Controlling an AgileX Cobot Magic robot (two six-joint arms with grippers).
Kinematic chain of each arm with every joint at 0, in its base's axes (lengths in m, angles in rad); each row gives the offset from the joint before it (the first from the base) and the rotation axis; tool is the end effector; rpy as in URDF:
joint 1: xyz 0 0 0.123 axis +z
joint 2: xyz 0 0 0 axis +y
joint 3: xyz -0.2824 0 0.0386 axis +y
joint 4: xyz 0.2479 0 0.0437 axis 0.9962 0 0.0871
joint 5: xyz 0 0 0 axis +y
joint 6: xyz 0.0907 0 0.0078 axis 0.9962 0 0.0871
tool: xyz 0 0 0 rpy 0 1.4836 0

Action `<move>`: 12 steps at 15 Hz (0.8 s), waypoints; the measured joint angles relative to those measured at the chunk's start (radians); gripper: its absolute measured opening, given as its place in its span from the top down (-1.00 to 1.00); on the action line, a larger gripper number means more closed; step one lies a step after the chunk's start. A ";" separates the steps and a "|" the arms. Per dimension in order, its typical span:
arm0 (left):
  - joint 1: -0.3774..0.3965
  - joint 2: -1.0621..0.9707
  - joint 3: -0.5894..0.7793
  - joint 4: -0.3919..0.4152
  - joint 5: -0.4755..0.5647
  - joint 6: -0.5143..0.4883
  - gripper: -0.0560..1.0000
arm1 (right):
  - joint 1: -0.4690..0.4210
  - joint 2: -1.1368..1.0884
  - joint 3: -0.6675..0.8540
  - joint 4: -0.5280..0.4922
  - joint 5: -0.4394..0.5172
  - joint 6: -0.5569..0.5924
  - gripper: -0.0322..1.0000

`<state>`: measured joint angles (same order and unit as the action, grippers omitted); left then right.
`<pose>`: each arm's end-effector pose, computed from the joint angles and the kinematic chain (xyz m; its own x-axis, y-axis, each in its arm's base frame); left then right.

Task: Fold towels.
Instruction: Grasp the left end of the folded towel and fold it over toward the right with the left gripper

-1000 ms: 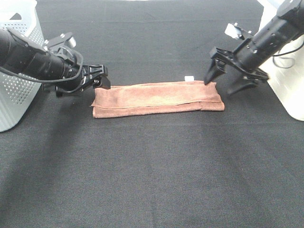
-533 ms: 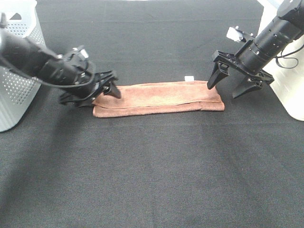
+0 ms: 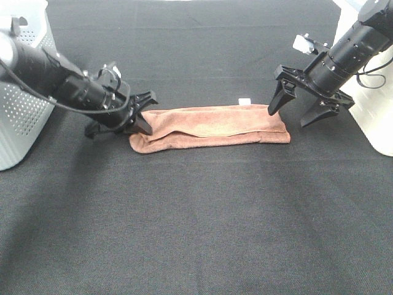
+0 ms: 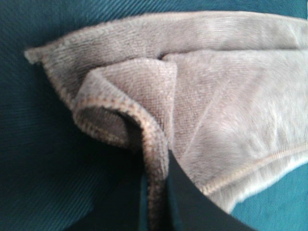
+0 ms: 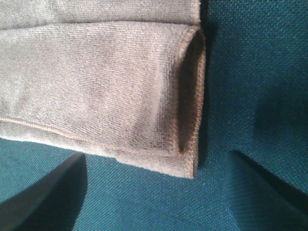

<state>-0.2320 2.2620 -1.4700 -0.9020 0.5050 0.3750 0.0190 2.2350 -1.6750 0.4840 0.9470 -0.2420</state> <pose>0.4377 -0.1390 0.0978 -0.9280 -0.2039 -0.3119 -0.0131 0.8544 -0.5195 0.4544 0.0431 0.1445 -0.9817 0.0331 -0.1873 -0.0414 0.9239 0.3805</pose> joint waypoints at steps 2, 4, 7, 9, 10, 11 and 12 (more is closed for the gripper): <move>0.026 -0.063 0.000 0.176 0.050 -0.116 0.83 | 0.000 0.000 0.000 0.000 -0.003 0.000 -0.50; 0.062 -0.118 -0.008 0.345 0.124 -0.221 0.83 | 0.000 0.000 0.000 0.000 -0.003 0.000 -0.50; 0.071 -0.205 -0.037 0.485 0.188 -0.301 0.83 | 0.000 0.000 0.000 0.000 -0.003 0.001 -0.50; 0.044 -0.213 -0.089 0.455 0.236 -0.317 0.83 | 0.000 0.000 0.000 0.000 -0.003 0.001 -0.50; 0.022 -0.210 -0.115 0.413 0.240 -0.323 0.83 | 0.000 0.000 0.000 0.000 -0.003 0.001 -0.50; -0.019 -0.191 -0.150 0.345 0.235 -0.323 0.83 | 0.000 0.000 0.000 0.001 -0.001 0.001 -0.50; -0.053 -0.163 -0.177 0.308 0.225 -0.323 0.83 | 0.000 0.000 0.000 0.001 0.003 0.001 -0.50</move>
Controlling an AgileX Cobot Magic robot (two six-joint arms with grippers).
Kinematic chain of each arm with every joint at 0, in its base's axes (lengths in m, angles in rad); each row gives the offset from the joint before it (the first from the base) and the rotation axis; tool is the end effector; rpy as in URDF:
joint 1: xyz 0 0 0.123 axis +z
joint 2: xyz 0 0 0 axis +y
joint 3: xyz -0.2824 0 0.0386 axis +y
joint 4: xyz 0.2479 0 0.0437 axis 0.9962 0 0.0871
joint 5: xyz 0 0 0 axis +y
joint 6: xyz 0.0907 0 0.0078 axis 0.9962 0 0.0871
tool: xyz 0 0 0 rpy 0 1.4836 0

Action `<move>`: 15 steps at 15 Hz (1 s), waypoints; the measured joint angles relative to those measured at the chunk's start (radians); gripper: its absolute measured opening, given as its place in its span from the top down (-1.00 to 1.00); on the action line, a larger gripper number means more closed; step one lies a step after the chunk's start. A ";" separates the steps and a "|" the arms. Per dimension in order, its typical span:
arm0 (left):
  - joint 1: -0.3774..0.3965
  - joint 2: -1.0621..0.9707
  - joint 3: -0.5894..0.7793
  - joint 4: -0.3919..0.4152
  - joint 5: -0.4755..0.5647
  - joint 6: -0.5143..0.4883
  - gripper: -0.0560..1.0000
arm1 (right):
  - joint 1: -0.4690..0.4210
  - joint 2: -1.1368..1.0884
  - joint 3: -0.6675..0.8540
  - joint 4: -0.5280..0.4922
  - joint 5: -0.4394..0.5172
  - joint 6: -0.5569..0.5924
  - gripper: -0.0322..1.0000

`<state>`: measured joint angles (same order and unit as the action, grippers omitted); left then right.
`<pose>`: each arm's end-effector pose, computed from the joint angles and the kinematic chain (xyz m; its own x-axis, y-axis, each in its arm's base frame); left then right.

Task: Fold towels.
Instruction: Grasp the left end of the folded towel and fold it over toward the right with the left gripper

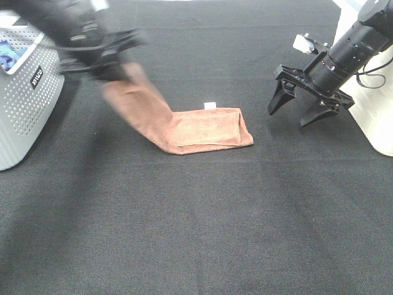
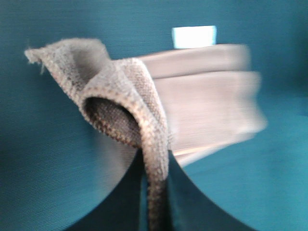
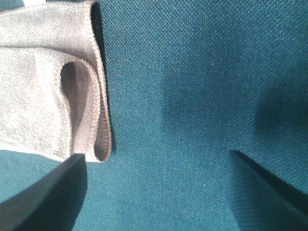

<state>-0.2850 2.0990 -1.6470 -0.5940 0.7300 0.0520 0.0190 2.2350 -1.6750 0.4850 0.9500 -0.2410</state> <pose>0.4348 -0.1629 0.2073 -0.9231 -0.1187 -0.3657 0.0895 0.8587 -0.5045 0.4542 0.0432 0.1445 -0.9823 0.0335 -0.1843 -0.0402 0.9232 0.3821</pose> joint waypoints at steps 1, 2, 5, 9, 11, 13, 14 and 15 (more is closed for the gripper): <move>0.000 0.000 0.000 0.000 0.000 0.000 0.83 | 0.000 0.000 0.000 0.000 0.000 0.000 -0.50; -0.032 0.035 -0.026 -0.026 -0.012 0.000 0.83 | 0.000 0.000 0.000 0.000 0.007 0.000 -0.50; -0.124 0.154 -0.137 -0.082 -0.065 -0.009 0.83 | 0.000 0.000 0.000 0.000 0.012 0.000 -0.50; -0.188 0.292 -0.267 -0.098 -0.073 -0.111 0.76 | 0.000 0.000 0.000 0.000 0.012 0.000 -0.50; -0.196 0.311 -0.276 -0.112 -0.101 -0.148 0.29 | 0.000 0.000 0.000 0.000 0.013 0.000 -0.50; -0.199 0.311 -0.284 -0.188 -0.141 -0.157 -0.31 | 0.000 0.000 0.000 0.011 0.013 0.000 -0.50; -0.200 0.311 -0.288 -0.239 -0.158 -0.137 -0.42 | 0.000 0.000 0.000 0.025 0.014 0.000 -0.50; -0.200 0.305 -0.288 -0.293 -0.170 -0.071 -0.45 | 0.000 0.000 0.000 0.057 0.024 -0.003 -0.50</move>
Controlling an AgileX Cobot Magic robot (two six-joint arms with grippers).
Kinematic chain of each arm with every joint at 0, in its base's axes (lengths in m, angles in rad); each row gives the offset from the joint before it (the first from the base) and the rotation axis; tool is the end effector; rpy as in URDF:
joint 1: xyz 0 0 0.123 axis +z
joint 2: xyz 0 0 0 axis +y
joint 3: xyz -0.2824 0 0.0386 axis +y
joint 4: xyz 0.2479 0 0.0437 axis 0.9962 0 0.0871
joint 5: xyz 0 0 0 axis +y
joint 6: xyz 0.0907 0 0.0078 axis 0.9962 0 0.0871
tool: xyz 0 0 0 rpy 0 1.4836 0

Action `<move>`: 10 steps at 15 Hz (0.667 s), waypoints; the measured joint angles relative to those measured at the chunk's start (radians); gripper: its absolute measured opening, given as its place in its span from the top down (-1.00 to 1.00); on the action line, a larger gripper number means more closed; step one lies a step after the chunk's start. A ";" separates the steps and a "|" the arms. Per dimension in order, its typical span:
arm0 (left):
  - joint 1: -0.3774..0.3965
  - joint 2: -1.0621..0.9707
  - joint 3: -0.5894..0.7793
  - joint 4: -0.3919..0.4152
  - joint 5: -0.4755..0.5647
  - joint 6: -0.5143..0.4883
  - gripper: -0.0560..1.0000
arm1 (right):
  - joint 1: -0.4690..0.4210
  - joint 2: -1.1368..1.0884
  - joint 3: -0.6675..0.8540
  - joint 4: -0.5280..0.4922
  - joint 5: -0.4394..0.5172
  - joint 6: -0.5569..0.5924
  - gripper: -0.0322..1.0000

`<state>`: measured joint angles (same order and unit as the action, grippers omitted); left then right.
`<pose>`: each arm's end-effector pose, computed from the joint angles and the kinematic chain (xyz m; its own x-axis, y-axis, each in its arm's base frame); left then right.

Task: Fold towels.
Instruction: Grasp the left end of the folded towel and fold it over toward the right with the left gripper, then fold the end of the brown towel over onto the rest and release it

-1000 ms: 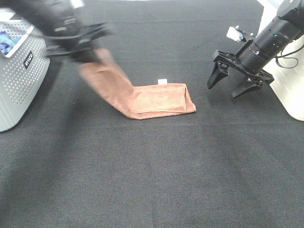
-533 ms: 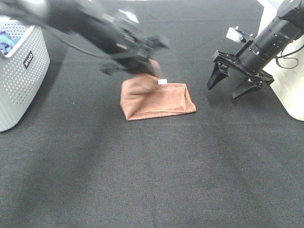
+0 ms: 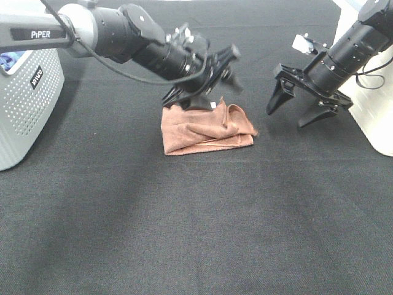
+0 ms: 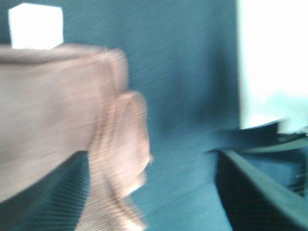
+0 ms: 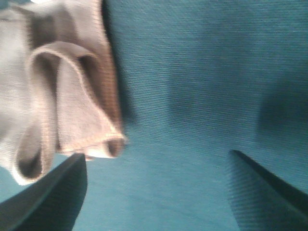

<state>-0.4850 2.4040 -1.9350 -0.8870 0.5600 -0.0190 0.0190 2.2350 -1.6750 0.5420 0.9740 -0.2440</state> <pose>0.4566 -0.2831 0.1542 -0.9193 -0.2714 -0.2851 0.0216 0.6885 -0.7249 0.4530 0.0475 0.1462 -0.9853 0.0556 -0.1614 -0.0200 0.9011 0.4331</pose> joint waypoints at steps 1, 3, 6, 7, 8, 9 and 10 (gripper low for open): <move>0.001 -0.013 0.000 -0.008 -0.001 0.061 -0.45 | 0.000 0.000 0.000 0.033 0.015 -0.017 -0.50; 0.006 -0.033 0.000 -0.010 -0.002 0.140 -0.45 | 0.005 0.000 0.000 0.082 0.029 -0.052 -0.50; 0.079 -0.121 0.000 0.047 0.008 0.275 -0.45 | 0.092 0.000 -0.002 0.257 0.057 -0.187 -0.50; 0.115 -0.135 -0.001 0.072 0.023 0.277 -0.45 | 0.127 0.000 -0.002 0.296 0.057 -0.217 -0.50; 0.151 -0.139 -0.001 0.087 0.041 0.278 -0.45 | 0.160 0.000 -0.002 0.332 0.055 -0.243 -0.50; 0.182 -0.140 -0.001 0.096 0.073 0.278 -0.45 | 0.190 0.000 -0.002 0.370 0.042 -0.271 -0.50; 0.210 -0.140 -0.001 0.099 0.104 0.276 -0.45 | 0.219 0.000 -0.002 0.413 0.021 -0.300 -0.50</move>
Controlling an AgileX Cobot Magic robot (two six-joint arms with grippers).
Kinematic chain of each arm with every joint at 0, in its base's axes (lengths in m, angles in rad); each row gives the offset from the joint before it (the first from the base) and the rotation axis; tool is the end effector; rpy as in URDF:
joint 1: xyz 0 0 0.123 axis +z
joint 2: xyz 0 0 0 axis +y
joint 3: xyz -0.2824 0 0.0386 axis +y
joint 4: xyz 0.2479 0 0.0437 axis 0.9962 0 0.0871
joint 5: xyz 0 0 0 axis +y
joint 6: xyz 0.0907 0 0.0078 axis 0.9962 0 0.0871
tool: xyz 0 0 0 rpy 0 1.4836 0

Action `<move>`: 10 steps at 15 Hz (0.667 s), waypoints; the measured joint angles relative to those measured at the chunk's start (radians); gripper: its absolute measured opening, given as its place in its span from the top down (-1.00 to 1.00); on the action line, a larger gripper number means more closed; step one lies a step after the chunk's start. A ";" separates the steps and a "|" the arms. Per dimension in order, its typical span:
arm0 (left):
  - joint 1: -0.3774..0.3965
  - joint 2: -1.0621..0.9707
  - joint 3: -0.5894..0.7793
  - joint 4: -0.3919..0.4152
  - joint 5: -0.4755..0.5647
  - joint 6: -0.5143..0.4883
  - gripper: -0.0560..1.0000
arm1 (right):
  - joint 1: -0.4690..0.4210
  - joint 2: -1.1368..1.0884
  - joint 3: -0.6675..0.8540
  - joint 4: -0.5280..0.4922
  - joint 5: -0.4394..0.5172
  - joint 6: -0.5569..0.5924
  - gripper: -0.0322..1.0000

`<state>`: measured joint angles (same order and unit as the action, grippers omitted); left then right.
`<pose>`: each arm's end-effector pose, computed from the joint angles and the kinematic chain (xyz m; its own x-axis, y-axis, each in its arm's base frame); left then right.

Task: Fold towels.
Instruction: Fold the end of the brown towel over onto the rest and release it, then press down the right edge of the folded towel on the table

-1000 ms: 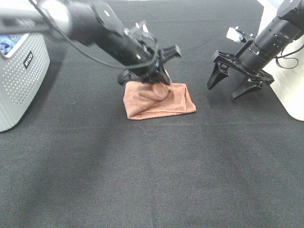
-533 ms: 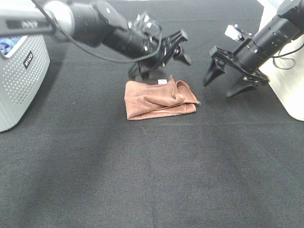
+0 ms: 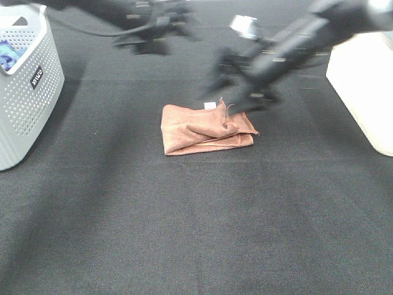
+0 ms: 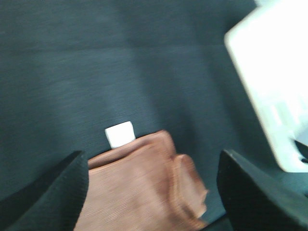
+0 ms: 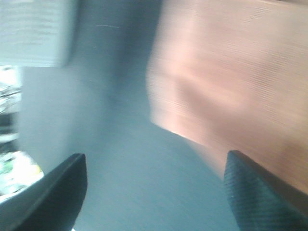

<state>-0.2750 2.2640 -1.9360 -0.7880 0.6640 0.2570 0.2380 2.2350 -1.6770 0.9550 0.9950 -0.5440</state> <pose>0.4887 -0.1793 0.2215 -0.8197 -0.1435 -0.5545 0.2452 0.7870 -0.5661 0.4342 0.1695 0.1656 -0.9456 -0.1457 -0.2908 -0.3106 0.6699 0.6743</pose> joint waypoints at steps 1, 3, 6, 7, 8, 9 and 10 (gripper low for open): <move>0.024 0.000 0.000 0.003 0.020 -0.007 -0.45 | 0.017 0.012 -0.006 0.074 -0.026 -0.036 -0.50; 0.051 0.000 0.000 0.012 0.067 -0.012 -0.45 | 0.014 0.071 -0.034 0.162 -0.028 -0.076 -0.50; 0.054 0.000 0.000 0.019 0.086 -0.012 -0.45 | 0.011 0.147 -0.058 0.155 -0.028 -0.089 -0.50; 0.054 0.000 0.000 0.022 0.102 -0.012 -0.45 | -0.003 0.182 -0.060 0.134 -0.026 -0.081 -0.50; 0.054 0.000 0.000 0.022 0.107 -0.012 -0.45 | -0.027 0.193 -0.060 0.127 -0.023 -0.063 -0.50; 0.054 0.000 0.000 0.028 0.112 -0.012 -0.45 | -0.058 0.194 -0.062 0.123 -0.010 -0.049 -0.50; 0.054 0.000 0.000 0.034 0.121 -0.012 -0.45 | -0.087 0.194 -0.063 0.123 0.001 -0.039 -0.50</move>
<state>-0.2210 2.2640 -1.9360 -0.7540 0.7850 0.2450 0.1510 2.4290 -1.7400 1.0780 0.9960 -0.5830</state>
